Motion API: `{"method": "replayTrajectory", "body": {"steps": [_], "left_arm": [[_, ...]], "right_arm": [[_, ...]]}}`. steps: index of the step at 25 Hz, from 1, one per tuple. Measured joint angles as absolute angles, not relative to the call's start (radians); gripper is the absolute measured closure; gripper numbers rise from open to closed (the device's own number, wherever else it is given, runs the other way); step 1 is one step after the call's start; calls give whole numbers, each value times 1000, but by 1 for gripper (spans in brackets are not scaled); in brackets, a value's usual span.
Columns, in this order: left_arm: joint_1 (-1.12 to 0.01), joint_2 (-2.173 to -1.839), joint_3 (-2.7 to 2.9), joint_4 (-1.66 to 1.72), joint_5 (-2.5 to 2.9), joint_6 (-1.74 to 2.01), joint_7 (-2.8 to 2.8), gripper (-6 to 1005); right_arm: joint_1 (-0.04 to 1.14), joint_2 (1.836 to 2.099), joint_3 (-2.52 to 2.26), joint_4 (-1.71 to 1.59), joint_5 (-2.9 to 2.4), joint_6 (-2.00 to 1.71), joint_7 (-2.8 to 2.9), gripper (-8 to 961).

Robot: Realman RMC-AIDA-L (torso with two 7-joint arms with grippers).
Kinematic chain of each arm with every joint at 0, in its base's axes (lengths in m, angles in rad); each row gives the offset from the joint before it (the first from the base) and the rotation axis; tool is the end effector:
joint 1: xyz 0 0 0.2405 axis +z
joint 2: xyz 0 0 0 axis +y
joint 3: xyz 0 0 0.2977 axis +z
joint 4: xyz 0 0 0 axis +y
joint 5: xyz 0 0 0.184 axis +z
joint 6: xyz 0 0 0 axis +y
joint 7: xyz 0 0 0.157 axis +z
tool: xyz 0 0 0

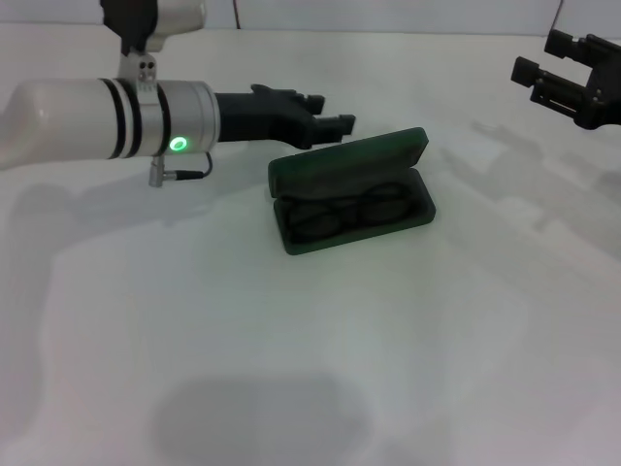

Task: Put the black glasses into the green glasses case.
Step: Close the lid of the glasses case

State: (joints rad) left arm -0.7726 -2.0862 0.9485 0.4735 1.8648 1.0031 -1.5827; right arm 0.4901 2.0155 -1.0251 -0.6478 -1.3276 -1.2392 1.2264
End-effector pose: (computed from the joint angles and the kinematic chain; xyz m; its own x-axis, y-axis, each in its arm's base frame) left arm -0.2255 0.4230 -0.0774 0.7737 0.4502 0.4457 0.6004 -0.7456 -0.2890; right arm 0.2523 0.3844 0.0097 0.7007 -0.0952 -0.7071 -0.5068 -0.7640 -0.3993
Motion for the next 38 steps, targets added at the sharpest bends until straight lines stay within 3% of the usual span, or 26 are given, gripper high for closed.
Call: {"method": "replayTrajectory", "body": {"steps": [16, 25, 38], "left_arm": [[-753, -2085, 1015, 479, 1857, 1103, -1574, 435], [-676, -2083, 1012, 552, 1637, 1106, -1515, 436], [-762, -2088, 1047, 526, 1906, 1028, -1663, 437]], "right_arm": [[489, 2014, -1025, -647, -1334, -1235, 1221, 316], [485, 2016, -1026, -647, -1336, -1233, 1221, 316], [489, 2016, -1034, -647, -1338, -1236, 1221, 315]]}}
